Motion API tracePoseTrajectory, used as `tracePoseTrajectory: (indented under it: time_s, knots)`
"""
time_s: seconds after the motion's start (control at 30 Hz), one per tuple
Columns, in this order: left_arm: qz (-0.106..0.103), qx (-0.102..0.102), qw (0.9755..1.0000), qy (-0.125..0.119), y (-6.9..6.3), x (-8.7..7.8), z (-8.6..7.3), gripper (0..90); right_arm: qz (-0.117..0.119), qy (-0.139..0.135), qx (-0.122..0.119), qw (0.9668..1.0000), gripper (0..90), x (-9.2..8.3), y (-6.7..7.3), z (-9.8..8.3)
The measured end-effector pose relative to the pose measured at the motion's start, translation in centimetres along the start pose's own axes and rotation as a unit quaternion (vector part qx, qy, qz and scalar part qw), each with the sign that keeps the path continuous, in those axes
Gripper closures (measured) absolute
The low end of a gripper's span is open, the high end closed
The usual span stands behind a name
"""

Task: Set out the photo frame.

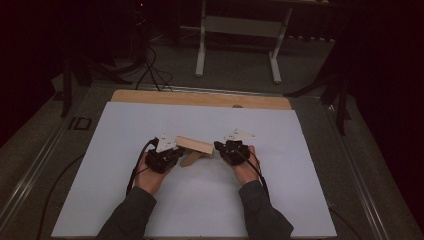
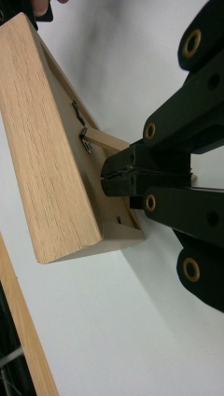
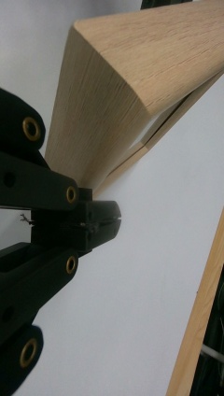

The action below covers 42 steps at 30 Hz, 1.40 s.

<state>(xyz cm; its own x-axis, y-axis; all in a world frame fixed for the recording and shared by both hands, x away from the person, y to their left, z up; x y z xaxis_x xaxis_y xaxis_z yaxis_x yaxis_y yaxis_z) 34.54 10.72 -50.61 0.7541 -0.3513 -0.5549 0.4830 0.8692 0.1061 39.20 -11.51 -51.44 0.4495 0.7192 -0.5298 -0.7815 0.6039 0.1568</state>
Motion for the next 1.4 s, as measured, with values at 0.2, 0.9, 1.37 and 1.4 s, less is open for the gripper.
tracePoseTrajectory:
  time_s: [0.2, 0.9, 1.37, 1.4]
  knots:
    - [0.001, 0.000, 1.0000, 0.000, 0.04, 0.08, 0.17, 89.5, 0.008, -0.007, 0.003, 0.9999, 89.9, -0.09, -0.03, 0.11]
    - [-0.002, 0.001, 1.0000, 0.001, -0.23, 0.46, 0.30, 89.5, 0.018, -0.019, 0.004, 0.9996, 89.9, -0.14, 0.18, 0.62]
    - [-0.006, -0.002, 1.0000, 0.003, -0.34, 0.63, 0.37, 89.5, 0.026, -0.020, 0.005, 0.9995, 90.0, -0.12, 0.38, 0.65]
    - [-0.007, -0.002, 1.0000, 0.003, -0.35, 0.66, 0.39, 89.5, 0.026, -0.019, 0.003, 0.9995, 90.0, -0.13, 0.41, 0.64]
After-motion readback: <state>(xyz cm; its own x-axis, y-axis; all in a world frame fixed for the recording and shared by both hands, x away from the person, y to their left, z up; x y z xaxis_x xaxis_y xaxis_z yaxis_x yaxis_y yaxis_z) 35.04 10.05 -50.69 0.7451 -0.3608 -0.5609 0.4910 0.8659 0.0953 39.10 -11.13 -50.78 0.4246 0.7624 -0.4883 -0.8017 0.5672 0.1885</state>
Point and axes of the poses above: each handheld gripper's, and its own axes: x roughly forward along the jaws, z roughly out of its top, y roughly to its left, the point moved 3 cm from there along x, roughly forward along the jaws, and after that the axes turned 12 degrees about z, right-handed, at the moved point
